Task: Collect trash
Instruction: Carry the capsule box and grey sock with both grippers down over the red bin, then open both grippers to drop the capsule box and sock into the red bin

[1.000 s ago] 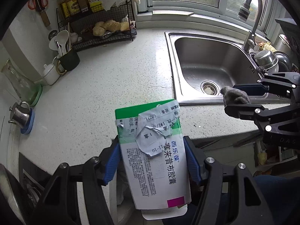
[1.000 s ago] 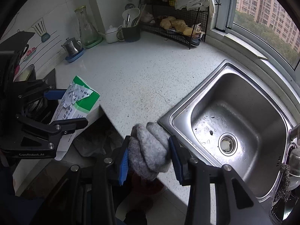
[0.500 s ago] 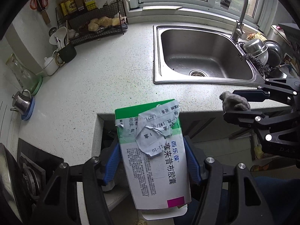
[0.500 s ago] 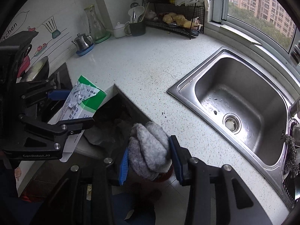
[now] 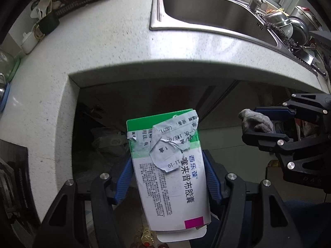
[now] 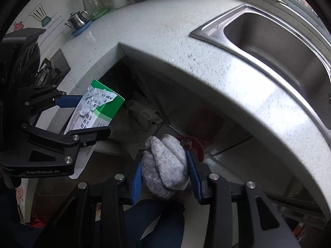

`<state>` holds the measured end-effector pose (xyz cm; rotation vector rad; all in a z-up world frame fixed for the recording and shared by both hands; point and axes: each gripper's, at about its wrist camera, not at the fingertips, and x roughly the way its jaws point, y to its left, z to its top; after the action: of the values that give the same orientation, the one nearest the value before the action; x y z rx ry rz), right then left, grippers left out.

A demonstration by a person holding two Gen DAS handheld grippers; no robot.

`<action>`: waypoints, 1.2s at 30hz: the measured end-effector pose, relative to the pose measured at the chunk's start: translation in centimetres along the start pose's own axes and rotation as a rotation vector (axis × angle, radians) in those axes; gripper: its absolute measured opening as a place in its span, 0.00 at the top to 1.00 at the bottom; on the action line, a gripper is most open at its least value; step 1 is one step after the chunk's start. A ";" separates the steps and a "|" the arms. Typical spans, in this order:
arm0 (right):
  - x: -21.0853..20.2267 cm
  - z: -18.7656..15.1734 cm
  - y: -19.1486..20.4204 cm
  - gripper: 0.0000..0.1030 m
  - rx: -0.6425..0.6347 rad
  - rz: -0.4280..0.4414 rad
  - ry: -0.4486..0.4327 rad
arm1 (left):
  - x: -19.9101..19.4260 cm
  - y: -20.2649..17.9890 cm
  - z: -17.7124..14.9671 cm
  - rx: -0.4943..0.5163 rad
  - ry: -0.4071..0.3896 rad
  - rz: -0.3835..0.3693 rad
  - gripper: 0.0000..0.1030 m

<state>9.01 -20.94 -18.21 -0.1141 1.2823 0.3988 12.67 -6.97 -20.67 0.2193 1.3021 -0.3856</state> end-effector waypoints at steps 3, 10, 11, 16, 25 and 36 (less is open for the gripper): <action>3.2 -0.6 -0.4 0.64 0.019 0.011 0.040 | 3.1 0.5 -1.0 -0.028 0.039 -0.009 0.41; 11.6 -1.8 -2.4 0.64 0.041 0.016 0.083 | 12.2 1.0 -3.1 -0.046 0.075 -0.014 0.41; 12.7 -1.9 -2.7 0.64 0.039 0.010 0.083 | 13.9 1.2 -3.4 -0.056 0.080 -0.020 0.41; 19.8 -3.3 -4.7 0.64 0.035 -0.032 0.078 | 22.9 1.1 -5.5 -0.091 0.109 -0.027 0.41; 31.9 -7.1 -8.0 0.64 0.034 0.003 0.115 | 36.8 -0.2 -8.0 -0.075 0.136 -0.040 0.41; 39.1 -9.8 -10.1 0.63 -0.019 0.020 0.131 | 47.3 0.8 -9.5 -0.154 0.106 -0.074 0.41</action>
<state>12.58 -24.43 -59.51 -0.1457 1.4101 0.4262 14.67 -9.93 -68.81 0.0623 1.4401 -0.3385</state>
